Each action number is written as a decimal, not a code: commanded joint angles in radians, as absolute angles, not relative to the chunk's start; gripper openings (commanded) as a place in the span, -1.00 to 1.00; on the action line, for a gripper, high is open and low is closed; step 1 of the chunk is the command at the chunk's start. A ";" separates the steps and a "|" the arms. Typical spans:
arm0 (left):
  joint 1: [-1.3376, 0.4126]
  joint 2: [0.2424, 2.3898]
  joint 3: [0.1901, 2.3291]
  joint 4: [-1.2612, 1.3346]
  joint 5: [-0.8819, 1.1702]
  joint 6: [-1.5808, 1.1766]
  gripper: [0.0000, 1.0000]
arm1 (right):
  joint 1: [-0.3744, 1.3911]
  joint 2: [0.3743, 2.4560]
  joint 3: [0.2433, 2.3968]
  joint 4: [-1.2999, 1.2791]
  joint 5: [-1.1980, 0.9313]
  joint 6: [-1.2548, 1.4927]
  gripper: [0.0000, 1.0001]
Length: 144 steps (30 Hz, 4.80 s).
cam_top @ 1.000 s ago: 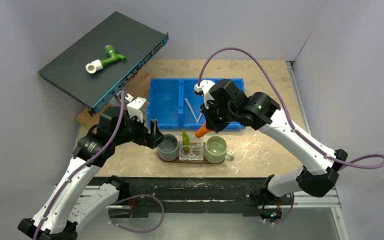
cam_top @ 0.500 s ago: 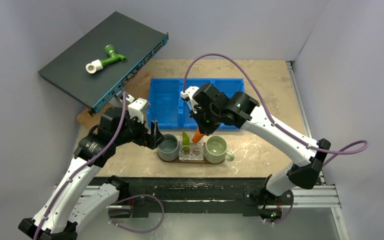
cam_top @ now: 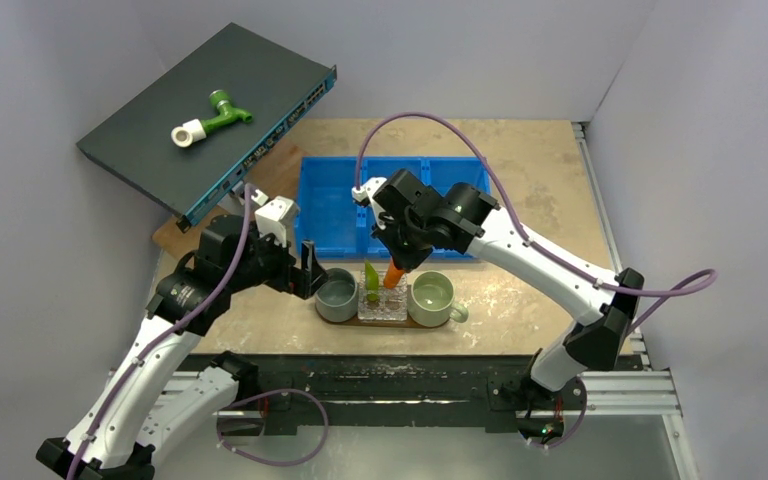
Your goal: Prepare toiletry sets of a toothbrush and toothpaste on the tray
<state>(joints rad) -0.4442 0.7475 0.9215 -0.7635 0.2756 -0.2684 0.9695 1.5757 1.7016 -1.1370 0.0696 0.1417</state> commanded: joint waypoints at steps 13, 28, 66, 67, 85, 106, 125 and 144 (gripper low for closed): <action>-0.439 0.738 0.921 -0.718 0.276 -0.248 0.99 | 0.976 1.609 1.687 -1.088 0.096 0.137 -1.00; -0.440 0.744 0.922 -0.716 0.275 -0.244 0.99 | 0.992 1.652 1.641 -1.053 0.120 0.146 -1.00; -0.440 0.775 0.927 -0.709 0.301 -0.244 0.99 | 1.002 1.655 1.615 -1.010 0.178 0.173 -0.31; -0.440 0.773 0.927 -0.709 0.300 -0.243 0.99 | 1.002 1.649 1.627 -1.005 0.167 0.174 -0.29; -0.440 0.775 0.927 -0.710 0.288 -0.242 0.99 | 0.932 1.668 1.788 -0.924 0.277 0.165 -0.08; -0.439 0.766 0.925 -0.711 0.279 -0.242 0.99 | 0.711 1.962 1.792 -0.700 0.085 0.182 -0.02; -0.440 0.781 0.927 -0.711 0.272 -0.239 0.99 | 0.664 2.167 1.833 -0.589 0.069 0.203 0.00; -0.440 0.787 0.927 -0.707 0.280 -0.239 0.99 | 0.664 2.272 1.808 -0.584 0.119 0.174 -0.05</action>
<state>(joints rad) -0.4442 0.7864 0.9215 -0.7486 0.2794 -0.2653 0.6544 2.2475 1.7988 -0.6006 0.0956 0.1909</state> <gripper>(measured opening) 0.995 0.477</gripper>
